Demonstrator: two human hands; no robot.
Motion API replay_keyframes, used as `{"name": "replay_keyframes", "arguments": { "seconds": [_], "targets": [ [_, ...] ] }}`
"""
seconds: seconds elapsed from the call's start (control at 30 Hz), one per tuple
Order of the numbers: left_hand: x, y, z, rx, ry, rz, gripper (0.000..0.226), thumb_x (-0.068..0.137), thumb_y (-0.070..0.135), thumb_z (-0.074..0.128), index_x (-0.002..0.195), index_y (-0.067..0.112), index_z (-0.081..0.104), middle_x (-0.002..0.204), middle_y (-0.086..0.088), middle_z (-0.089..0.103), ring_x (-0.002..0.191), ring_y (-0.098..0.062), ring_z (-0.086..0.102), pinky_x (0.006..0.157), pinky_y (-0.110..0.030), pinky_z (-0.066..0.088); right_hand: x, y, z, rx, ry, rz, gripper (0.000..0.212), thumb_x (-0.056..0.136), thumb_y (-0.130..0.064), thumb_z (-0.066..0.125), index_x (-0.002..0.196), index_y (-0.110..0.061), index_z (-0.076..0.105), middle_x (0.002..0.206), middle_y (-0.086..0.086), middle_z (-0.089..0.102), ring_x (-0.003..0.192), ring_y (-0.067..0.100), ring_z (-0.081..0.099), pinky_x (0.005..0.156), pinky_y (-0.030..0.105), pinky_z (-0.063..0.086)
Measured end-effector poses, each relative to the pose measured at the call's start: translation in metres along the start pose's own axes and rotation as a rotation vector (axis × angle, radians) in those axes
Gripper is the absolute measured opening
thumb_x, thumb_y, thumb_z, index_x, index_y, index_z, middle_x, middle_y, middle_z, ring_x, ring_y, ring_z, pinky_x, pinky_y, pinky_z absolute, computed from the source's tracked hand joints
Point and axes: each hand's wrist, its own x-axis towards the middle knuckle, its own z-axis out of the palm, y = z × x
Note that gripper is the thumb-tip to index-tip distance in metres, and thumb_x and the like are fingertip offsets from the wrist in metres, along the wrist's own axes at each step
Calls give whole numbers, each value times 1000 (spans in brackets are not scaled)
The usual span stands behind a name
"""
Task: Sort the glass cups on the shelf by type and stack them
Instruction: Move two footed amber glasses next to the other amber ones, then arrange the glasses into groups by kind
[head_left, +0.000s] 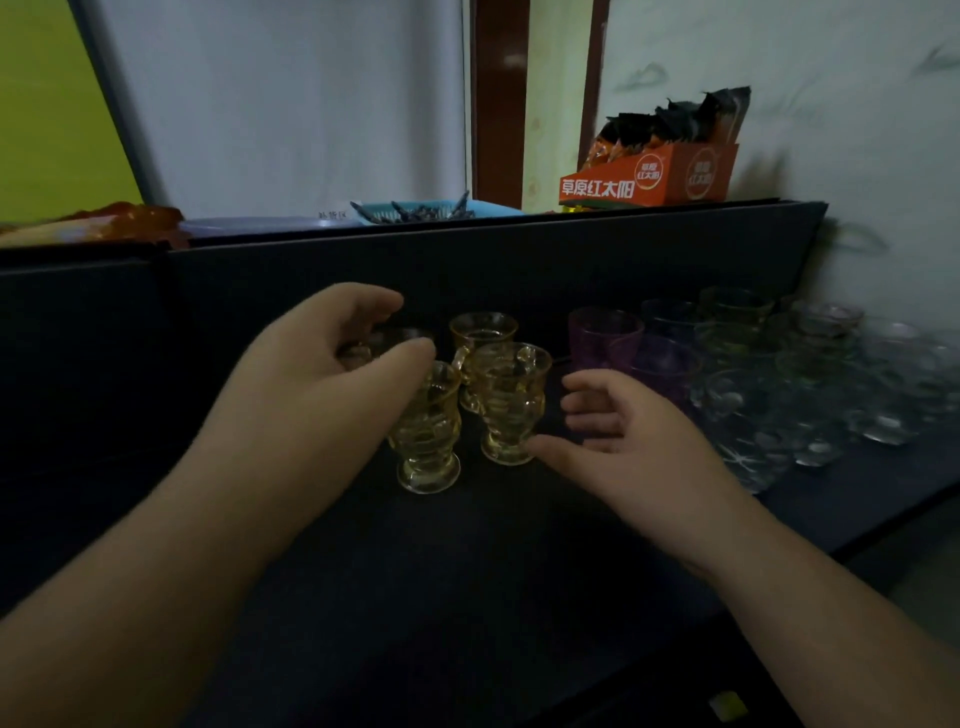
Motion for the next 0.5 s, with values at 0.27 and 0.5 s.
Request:
{"name": "replay_keyframes", "arguments": {
  "seconds": [0.27, 0.5],
  "targets": [
    [-72, 18, 32, -61, 161, 52, 52, 67, 67, 73, 115, 56, 60, 118, 32, 61, 110, 5, 60, 87, -27, 50, -44, 18, -50, 116, 55, -218, 52, 66, -57, 76, 114, -46, 62, 112, -20, 67, 107, 2, 65, 88, 31, 56],
    [-108, 49, 148, -51, 207, -30, 47, 67, 63, 77, 111, 58, 60, 119, 29, 62, 110, 7, 59, 83, -22, 47, -65, 74, -124, 229, -41, -284, 50, 67, -58, 75, 113, -44, 64, 114, -19, 68, 110, 3, 66, 90, 23, 55]
  ]
}}
